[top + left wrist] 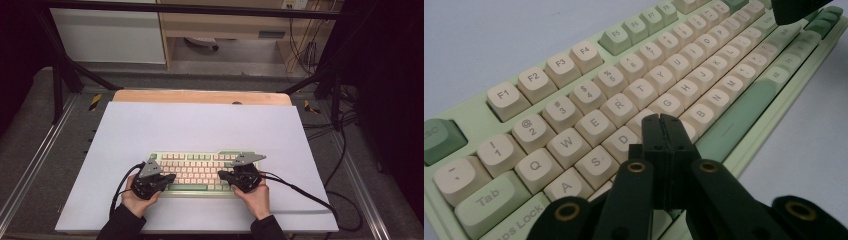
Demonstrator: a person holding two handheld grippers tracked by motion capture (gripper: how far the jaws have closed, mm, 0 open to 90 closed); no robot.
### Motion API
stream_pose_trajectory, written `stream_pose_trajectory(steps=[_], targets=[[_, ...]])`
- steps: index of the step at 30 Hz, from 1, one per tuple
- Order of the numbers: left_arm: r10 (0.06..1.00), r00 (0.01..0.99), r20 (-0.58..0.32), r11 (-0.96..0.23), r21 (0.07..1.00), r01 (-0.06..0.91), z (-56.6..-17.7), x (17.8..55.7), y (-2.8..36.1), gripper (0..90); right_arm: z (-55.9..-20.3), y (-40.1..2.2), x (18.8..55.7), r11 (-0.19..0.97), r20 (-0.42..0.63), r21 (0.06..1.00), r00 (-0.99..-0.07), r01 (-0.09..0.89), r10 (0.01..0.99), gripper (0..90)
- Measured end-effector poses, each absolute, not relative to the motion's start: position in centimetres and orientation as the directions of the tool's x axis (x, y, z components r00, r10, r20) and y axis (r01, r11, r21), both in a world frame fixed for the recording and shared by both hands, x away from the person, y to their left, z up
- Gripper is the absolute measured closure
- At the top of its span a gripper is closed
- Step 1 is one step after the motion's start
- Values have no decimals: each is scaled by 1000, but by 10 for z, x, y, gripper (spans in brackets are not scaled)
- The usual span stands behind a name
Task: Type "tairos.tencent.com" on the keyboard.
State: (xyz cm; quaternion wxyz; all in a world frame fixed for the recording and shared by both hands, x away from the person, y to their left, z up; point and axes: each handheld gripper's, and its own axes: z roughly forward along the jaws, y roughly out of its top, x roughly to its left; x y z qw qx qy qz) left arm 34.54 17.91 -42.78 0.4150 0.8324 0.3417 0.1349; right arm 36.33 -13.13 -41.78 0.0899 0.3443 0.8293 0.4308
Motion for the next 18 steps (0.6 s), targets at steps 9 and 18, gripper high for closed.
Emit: stream_pose_trajectory(steps=[9,18], targets=[[676,734,-60,-431,777,460,-432,346,176,899,-417,-132,363,390,147,779,-747,491,648,900],[674,736,-56,-436,774,459,-434,346,176,899,-417,-132,363,390,145,781,-749,487,646,900]])
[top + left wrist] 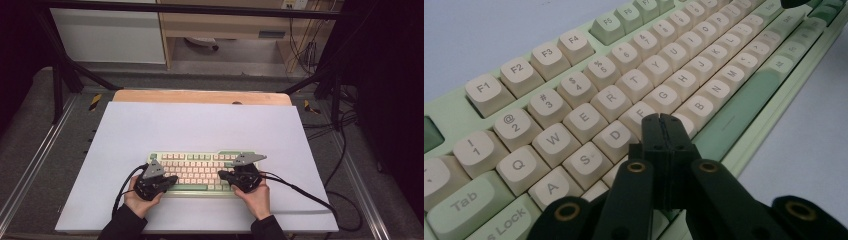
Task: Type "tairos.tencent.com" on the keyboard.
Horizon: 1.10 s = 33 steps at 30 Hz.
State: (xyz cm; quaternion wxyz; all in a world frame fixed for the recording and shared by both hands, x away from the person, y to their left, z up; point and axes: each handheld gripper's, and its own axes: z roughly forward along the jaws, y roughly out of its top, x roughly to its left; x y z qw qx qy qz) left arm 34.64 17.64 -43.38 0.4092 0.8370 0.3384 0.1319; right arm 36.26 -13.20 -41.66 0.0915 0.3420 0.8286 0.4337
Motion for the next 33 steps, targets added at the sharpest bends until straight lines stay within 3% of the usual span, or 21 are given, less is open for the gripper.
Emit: stream_pose_trajectory(steps=[33], targets=[[702,710,-63,-393,796,460,-424,342,214,899,-416,-123,364,374,170,782,-747,499,642,900]])
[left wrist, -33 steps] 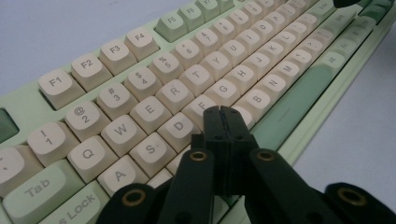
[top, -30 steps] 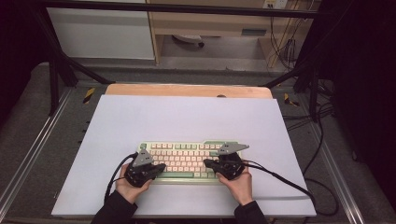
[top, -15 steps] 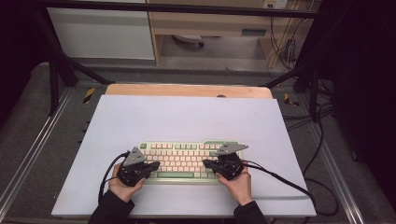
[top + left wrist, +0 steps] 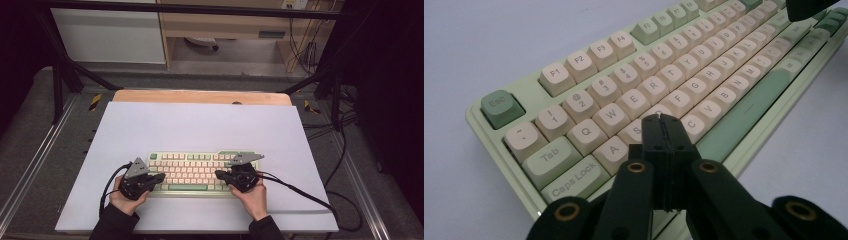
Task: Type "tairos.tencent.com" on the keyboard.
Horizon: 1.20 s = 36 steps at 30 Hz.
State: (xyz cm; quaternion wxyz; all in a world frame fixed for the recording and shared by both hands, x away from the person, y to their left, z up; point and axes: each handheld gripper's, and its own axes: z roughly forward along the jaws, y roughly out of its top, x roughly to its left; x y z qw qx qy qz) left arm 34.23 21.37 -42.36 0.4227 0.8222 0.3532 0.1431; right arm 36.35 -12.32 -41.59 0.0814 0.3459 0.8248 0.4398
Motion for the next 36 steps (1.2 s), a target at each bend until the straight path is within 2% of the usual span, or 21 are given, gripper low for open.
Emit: stream_pose_trajectory(steps=[20,36], targets=[[716,695,-71,-373,802,467,-422,344,223,898,-418,-87,379,386,160,776,-747,499,645,900],[715,695,-72,-373,802,467,-422,344,223,898,-426,-84,391,404,138,747,-719,527,682,900]])
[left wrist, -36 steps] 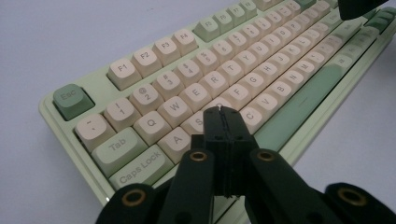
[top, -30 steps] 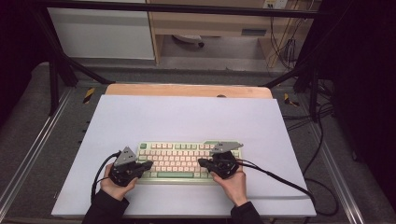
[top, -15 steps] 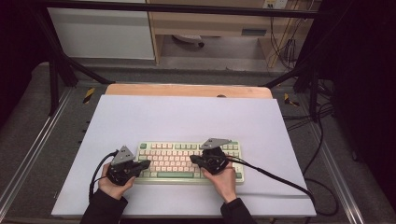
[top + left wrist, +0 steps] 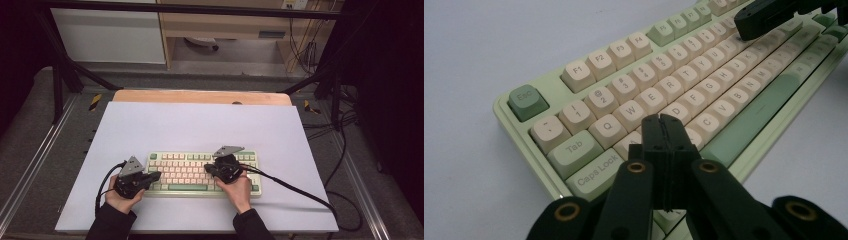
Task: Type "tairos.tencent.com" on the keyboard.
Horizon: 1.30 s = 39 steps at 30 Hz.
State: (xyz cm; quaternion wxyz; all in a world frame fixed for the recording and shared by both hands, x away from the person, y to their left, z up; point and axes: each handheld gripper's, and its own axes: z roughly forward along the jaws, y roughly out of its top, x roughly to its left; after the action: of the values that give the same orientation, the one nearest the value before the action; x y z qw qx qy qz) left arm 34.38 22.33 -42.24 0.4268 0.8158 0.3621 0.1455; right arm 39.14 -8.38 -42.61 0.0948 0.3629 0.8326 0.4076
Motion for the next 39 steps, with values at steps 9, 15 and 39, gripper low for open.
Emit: stream_pose_trajectory(steps=[9,15,39], targets=[[715,695,-71,-373,802,466,-422,344,224,898,-430,-83,392,424,114,743,-722,518,683,900],[717,693,-74,-369,804,467,-422,344,224,898,-427,-84,390,421,118,744,-723,518,681,900],[716,695,-70,-373,802,465,-422,344,224,898,-418,-83,368,410,143,771,-760,487,634,900]])
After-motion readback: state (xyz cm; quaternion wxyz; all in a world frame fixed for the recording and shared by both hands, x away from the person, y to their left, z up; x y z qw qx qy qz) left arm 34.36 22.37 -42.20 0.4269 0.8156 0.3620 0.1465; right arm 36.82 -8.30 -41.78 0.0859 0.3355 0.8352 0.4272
